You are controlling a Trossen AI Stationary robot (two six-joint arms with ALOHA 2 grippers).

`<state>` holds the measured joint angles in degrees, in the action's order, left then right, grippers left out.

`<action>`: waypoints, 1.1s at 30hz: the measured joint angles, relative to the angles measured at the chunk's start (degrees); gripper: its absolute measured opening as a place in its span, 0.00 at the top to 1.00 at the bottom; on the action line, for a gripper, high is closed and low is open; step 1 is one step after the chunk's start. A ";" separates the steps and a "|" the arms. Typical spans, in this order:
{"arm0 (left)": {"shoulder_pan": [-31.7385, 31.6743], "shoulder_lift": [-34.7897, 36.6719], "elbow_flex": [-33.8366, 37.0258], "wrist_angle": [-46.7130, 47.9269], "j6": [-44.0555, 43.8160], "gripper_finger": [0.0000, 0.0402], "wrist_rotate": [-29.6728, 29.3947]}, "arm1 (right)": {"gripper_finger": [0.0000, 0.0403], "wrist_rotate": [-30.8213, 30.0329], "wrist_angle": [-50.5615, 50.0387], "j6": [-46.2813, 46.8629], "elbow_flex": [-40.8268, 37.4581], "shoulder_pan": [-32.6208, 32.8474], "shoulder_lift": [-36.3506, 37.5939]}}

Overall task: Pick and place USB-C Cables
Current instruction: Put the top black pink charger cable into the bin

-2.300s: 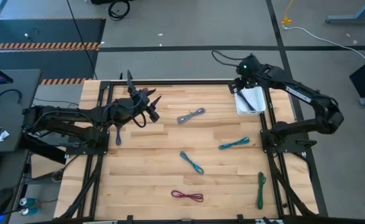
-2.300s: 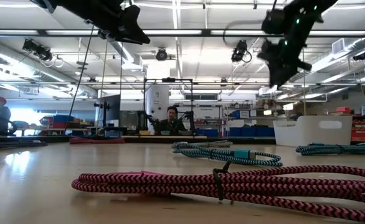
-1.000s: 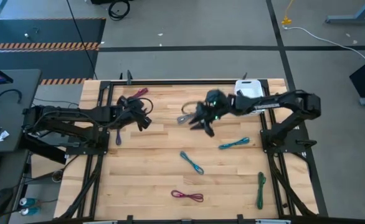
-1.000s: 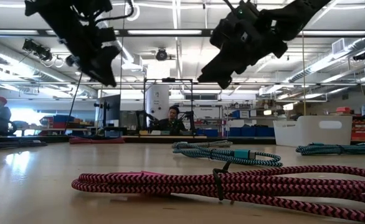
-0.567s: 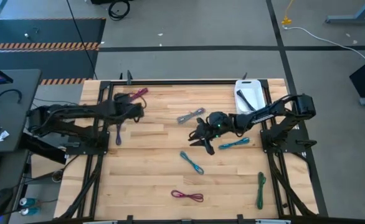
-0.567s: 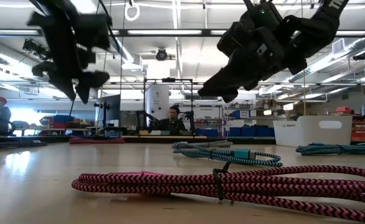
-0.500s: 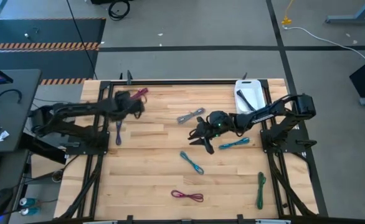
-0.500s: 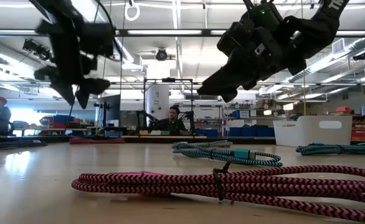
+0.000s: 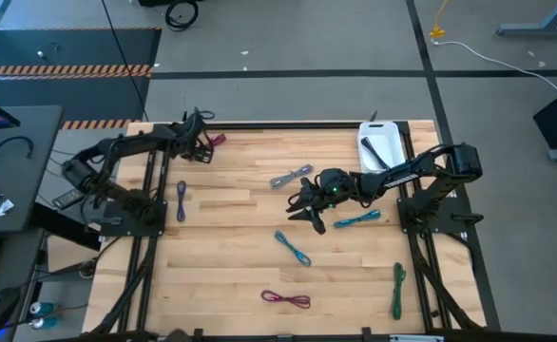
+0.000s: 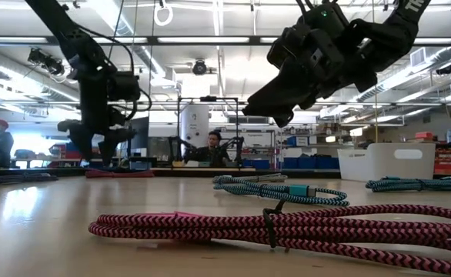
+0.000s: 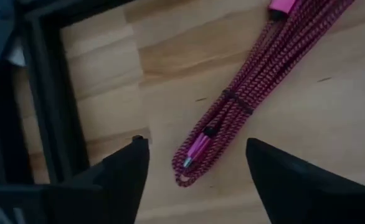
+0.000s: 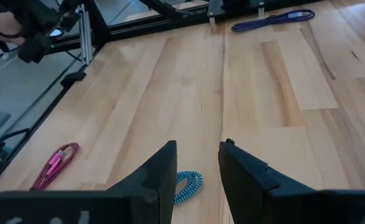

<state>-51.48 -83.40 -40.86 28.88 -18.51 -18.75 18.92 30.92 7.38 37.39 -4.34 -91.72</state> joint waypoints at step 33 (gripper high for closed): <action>0.34 -3.71 -0.01 -1.99 4.23 0.49 0.15 | 0.69 0.20 -0.13 -0.01 0.00 0.85 0.00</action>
<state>-51.13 -87.11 -40.87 26.89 -14.28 -18.60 19.11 30.79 7.37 37.39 -3.49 -91.72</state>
